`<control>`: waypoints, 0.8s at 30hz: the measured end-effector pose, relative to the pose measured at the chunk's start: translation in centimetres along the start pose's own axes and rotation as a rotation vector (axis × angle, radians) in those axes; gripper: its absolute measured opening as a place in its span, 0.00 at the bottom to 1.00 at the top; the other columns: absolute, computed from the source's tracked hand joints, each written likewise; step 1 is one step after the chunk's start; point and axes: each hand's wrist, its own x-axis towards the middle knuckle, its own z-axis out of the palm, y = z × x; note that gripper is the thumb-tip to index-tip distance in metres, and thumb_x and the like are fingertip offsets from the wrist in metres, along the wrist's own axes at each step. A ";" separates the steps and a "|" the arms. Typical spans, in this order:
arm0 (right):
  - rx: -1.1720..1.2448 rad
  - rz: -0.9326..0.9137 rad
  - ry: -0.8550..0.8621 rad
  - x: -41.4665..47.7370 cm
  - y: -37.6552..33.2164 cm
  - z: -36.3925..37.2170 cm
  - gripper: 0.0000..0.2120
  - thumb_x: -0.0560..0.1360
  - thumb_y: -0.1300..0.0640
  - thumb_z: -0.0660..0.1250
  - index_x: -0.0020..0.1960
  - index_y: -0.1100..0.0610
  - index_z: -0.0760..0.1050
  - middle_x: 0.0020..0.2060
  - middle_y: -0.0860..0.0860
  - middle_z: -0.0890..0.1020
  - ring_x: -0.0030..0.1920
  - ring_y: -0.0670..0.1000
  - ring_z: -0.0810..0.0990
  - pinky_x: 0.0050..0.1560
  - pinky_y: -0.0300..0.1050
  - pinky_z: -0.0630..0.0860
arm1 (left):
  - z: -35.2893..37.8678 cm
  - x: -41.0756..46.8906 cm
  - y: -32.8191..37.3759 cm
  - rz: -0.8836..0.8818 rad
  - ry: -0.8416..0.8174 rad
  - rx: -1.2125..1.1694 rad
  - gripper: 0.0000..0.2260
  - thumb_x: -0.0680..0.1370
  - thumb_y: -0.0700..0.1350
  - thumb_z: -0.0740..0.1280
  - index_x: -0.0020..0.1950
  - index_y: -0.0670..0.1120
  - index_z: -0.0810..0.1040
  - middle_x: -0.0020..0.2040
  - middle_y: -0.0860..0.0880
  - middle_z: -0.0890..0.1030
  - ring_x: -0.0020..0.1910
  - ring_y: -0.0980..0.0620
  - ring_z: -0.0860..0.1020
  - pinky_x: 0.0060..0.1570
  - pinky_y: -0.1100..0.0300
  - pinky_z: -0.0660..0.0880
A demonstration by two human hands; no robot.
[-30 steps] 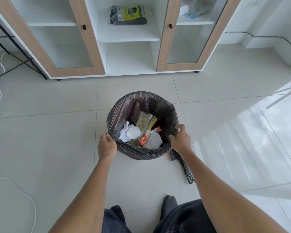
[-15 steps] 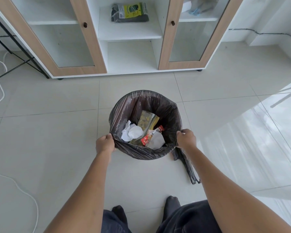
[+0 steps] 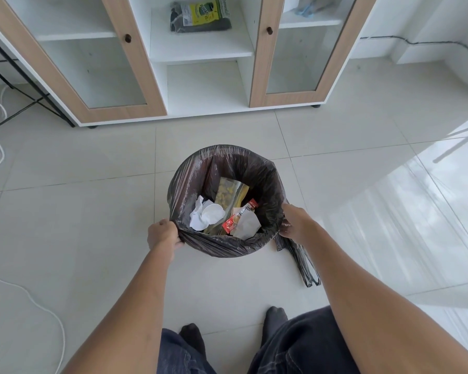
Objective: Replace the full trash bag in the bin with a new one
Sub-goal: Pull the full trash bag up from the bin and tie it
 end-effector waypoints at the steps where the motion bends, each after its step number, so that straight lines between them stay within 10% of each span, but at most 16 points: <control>1: -0.003 0.001 -0.003 0.0 0.0 0.0 0.11 0.79 0.52 0.63 0.48 0.60 0.73 0.35 0.54 0.74 0.36 0.53 0.74 0.47 0.47 0.75 | 0.0 0.0 0.1 0.019 0.009 0.028 0.20 0.83 0.50 0.52 0.57 0.37 0.76 0.54 0.36 0.82 0.48 0.37 0.83 0.51 0.43 0.81; 5: -0.042 -0.031 0.016 0.1 0.2 0.0 0.09 0.79 0.56 0.61 0.46 0.61 0.72 0.35 0.54 0.74 0.36 0.53 0.74 0.43 0.46 0.74 | 0.0 1.5 -0.4 0.133 0.057 0.213 0.27 0.76 0.62 0.46 0.48 0.42 0.74 0.50 0.36 0.83 0.46 0.37 0.83 0.55 0.43 0.79; 14: -0.157 -0.118 0.151 1.1 0.7 0.0 0.08 0.74 0.63 0.60 0.37 0.57 0.68 0.37 0.55 0.75 0.39 0.54 0.74 0.44 0.50 0.77 | -0.6 0.4 -0.1 0.203 -0.004 0.355 0.21 0.82 0.51 0.56 0.49 0.35 0.79 0.46 0.36 0.84 0.37 0.39 0.84 0.49 0.45 0.81; 18: -0.107 -0.094 0.158 0.2 0.7 0.2 0.13 0.77 0.70 0.56 0.36 0.58 0.65 0.33 0.54 0.70 0.32 0.53 0.69 0.24 0.33 0.68 | -0.4 -0.1 0.2 0.200 -0.033 0.398 0.21 0.82 0.54 0.56 0.44 0.39 0.77 0.46 0.39 0.83 0.40 0.39 0.84 0.50 0.45 0.81; 22: -0.032 -0.091 0.103 2.6 1.3 0.1 0.09 0.77 0.57 0.59 0.56 0.56 0.67 0.58 0.61 0.78 0.55 0.61 0.80 0.57 0.54 0.79 | 0.0 -0.3 -0.1 0.235 -0.084 0.507 0.24 0.75 0.64 0.60 0.50 0.42 0.76 0.45 0.44 0.81 0.44 0.42 0.81 0.51 0.47 0.80; 24: -0.018 -0.077 0.065 3.3 1.5 -0.2 0.14 0.79 0.51 0.57 0.61 0.57 0.68 0.59 0.60 0.78 0.54 0.59 0.80 0.58 0.56 0.79 | 0.0 -0.2 -0.5 0.226 -0.128 0.538 0.26 0.72 0.66 0.61 0.52 0.44 0.75 0.48 0.45 0.81 0.46 0.43 0.81 0.52 0.48 0.80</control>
